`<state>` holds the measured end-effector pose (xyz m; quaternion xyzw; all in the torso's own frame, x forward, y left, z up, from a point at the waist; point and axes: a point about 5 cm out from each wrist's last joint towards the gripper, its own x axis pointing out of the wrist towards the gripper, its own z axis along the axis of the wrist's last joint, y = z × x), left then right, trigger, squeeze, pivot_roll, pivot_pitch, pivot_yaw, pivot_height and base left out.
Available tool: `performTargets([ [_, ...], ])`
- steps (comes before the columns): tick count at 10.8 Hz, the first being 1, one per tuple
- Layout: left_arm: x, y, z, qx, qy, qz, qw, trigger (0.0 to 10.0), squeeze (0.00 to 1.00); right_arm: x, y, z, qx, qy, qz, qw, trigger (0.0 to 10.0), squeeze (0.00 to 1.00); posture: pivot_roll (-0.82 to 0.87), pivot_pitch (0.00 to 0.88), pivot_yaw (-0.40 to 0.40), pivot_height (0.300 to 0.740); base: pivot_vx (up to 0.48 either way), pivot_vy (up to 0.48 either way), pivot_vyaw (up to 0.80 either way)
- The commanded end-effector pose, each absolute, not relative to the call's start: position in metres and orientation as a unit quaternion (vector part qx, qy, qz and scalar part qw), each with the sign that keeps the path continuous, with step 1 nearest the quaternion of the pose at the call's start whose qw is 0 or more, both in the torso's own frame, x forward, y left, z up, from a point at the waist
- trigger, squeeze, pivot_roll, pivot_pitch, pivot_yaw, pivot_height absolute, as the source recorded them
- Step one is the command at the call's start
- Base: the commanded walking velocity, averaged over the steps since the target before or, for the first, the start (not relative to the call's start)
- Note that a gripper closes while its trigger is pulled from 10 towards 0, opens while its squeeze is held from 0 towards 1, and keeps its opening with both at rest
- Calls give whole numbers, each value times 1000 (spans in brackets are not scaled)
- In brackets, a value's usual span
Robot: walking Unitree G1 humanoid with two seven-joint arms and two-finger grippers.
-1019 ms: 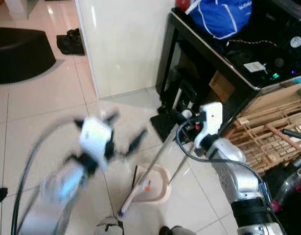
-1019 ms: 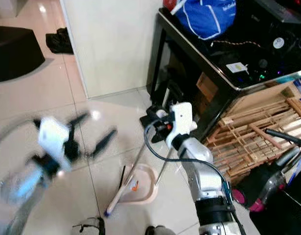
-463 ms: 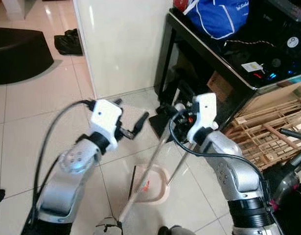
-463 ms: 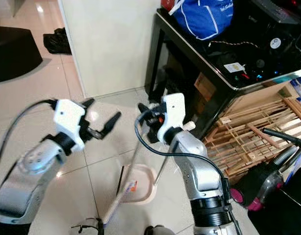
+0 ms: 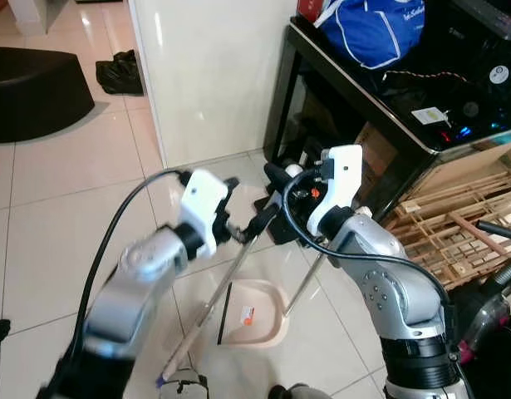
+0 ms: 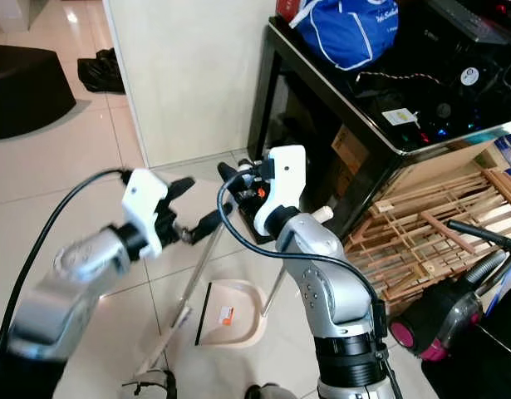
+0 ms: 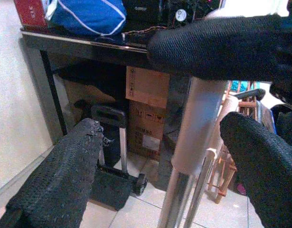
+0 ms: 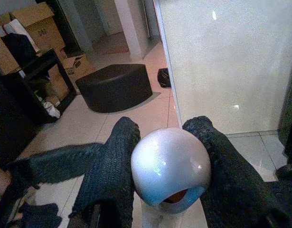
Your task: Sweep floor
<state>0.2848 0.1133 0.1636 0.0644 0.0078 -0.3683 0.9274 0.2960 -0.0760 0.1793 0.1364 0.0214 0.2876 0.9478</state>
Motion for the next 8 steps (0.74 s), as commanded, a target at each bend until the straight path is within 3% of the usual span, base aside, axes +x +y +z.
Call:
performTargets([
  [1,287,110,164,77,6,-382,921,10000,0,294,-76,190,142,5,293,945,0,0,164,75,-107,740,0,0,0],
  [4,304,110,165,105,16,-399,911,10000,0,293,-75,194,151,6,290,945,0,0,161,70,-103,740,0,0,0],
  [5,309,107,164,111,23,-405,907,4549,0,293,-75,195,154,7,288,945,0,0,159,73,-103,740,0,0,0],
  [6,313,103,163,114,27,-405,907,0,0,293,-76,196,157,8,286,945,0,0,157,75,-105,740,0,0,0],
  [8,319,97,163,117,24,-406,906,0,0,293,-76,196,161,9,285,945,0,0,155,78,-105,740,0,0,0],
])
